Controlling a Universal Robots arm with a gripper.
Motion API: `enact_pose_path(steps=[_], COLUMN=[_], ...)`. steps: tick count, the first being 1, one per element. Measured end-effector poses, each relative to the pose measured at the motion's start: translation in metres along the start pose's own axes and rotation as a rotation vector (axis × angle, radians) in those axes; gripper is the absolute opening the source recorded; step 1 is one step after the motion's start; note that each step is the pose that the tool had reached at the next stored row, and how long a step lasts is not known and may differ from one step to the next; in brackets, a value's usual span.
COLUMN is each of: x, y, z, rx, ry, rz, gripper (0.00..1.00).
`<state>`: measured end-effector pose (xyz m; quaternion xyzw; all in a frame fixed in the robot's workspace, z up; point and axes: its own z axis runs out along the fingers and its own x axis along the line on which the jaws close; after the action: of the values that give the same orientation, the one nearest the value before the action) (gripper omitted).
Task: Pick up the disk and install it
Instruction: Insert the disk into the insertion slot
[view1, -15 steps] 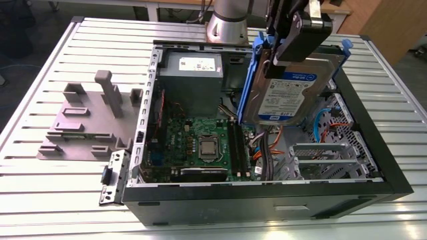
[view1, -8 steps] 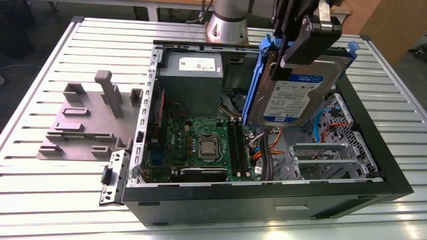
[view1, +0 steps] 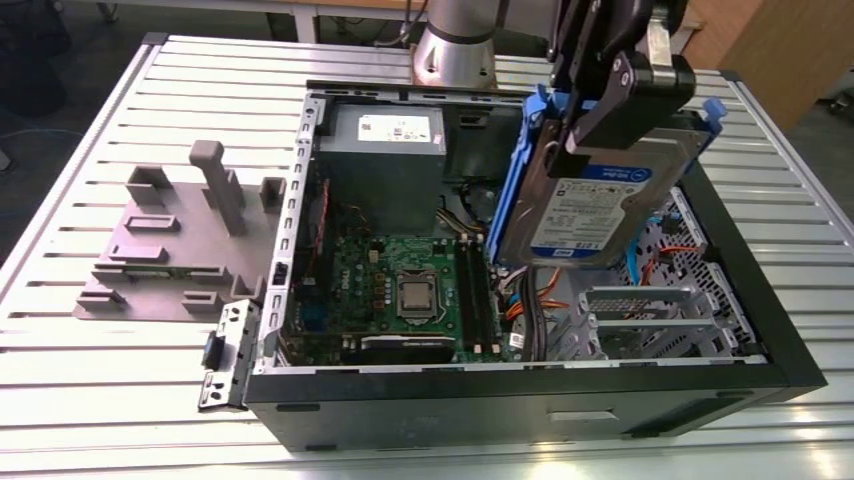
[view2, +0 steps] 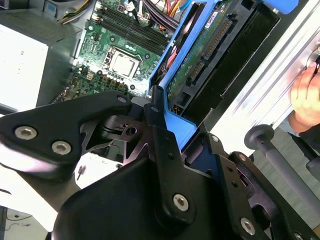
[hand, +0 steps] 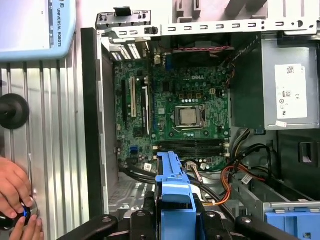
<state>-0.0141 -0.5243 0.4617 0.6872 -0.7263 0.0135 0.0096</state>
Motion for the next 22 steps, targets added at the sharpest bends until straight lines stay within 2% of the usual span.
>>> enact_pose_path(steps=[6, 22], x=[0.0013, 0.0002], y=[-0.0062, -0.0362], z=[0.0015, 0.0051], rx=[0.0, -0.0002], ry=[0.0001, 0.0], rz=[0.0, 0.0], gripper=[0.36, 0.36])
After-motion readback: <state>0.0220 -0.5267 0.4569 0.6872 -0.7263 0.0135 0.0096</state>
